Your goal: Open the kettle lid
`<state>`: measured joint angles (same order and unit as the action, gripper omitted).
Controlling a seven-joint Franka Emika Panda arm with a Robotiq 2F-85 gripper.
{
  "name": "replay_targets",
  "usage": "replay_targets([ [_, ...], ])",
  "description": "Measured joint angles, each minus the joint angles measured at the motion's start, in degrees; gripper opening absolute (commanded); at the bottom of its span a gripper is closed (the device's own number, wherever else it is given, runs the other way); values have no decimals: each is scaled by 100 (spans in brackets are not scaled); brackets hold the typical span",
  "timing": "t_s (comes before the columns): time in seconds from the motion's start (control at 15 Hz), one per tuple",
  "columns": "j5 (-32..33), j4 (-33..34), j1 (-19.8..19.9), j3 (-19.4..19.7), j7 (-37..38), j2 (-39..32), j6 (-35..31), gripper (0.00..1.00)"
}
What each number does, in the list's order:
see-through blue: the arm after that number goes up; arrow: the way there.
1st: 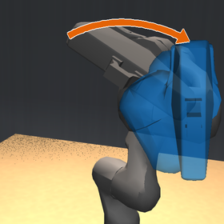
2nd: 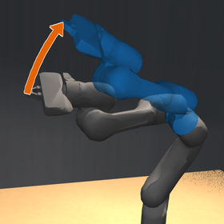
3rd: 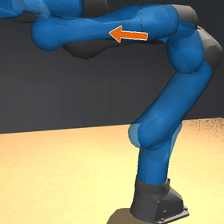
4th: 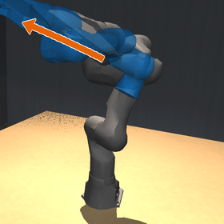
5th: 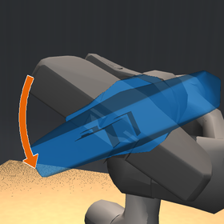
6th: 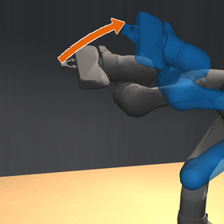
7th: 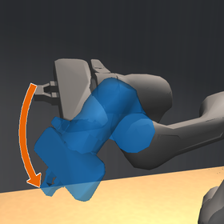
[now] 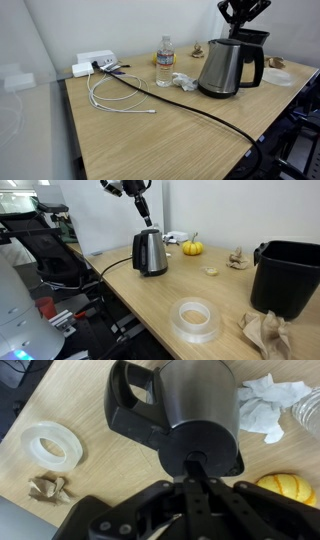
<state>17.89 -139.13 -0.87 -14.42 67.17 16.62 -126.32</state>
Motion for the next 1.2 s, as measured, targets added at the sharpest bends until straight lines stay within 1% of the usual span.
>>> replay_targets([
  [0.33, 35, 19, -74, 0, 0, -176, -2, 0],
  [1.2, 303, 53, -122, -1, 0, -243, -2, 0],
])
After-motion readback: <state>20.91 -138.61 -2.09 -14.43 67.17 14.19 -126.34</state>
